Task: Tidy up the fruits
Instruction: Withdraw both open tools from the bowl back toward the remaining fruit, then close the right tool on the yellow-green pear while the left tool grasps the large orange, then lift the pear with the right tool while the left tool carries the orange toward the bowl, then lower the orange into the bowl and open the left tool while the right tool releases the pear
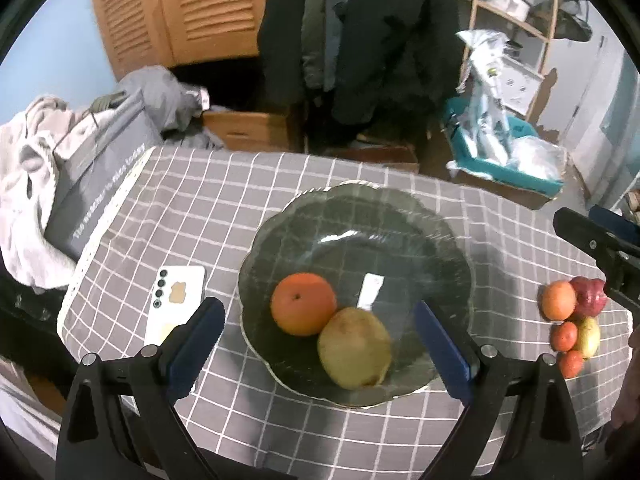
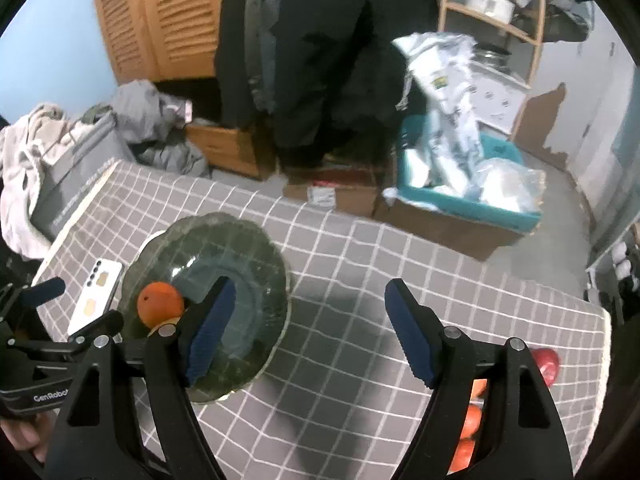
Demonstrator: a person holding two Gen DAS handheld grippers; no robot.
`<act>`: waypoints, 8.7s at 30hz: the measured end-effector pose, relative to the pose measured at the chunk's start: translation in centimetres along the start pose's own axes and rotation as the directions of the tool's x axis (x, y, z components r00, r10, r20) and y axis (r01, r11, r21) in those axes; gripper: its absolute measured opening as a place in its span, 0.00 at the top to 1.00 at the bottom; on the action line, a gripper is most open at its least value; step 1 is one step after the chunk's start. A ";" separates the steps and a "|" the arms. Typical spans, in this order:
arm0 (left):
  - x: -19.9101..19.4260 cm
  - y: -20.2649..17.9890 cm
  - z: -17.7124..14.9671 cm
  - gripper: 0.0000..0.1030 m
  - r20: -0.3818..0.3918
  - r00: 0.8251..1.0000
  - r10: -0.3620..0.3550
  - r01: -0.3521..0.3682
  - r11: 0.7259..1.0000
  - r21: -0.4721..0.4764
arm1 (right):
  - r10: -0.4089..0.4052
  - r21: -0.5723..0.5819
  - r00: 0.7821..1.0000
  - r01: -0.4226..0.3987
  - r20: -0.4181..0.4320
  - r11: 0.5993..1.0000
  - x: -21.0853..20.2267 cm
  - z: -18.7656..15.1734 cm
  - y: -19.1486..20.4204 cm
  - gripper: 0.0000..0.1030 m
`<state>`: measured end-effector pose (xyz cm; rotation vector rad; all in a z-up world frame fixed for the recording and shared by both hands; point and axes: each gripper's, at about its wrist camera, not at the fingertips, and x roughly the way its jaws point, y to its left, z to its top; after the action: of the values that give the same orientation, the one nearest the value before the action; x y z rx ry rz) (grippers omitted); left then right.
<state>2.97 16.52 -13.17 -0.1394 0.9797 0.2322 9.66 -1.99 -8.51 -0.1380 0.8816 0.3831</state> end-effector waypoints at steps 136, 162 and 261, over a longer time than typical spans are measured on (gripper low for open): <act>11.5 -32.3 -3.6 0.06 -0.290 0.932 -0.217 0.319 0.871 0.373 | -0.182 0.388 0.928 0.307 -0.326 0.869 1.9 -18.5 -27.7 0.36; 11.2 -32.2 -3.9 0.37 -0.300 0.917 -0.261 0.363 0.856 0.367 | -0.226 0.365 0.932 0.323 -0.284 0.873 0.8 -17.6 -27.2 0.36; -0.2 -4.9 2.2 0.37 0.069 0.990 -0.126 0.122 0.990 0.067 | -0.002 0.009 0.999 0.002 0.049 1.000 -1.9 -0.2 -2.7 0.36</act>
<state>5.88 12.20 -11.74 -0.1331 0.9014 0.0916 9.48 -5.06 -7.30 -0.1209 0.8345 0.3793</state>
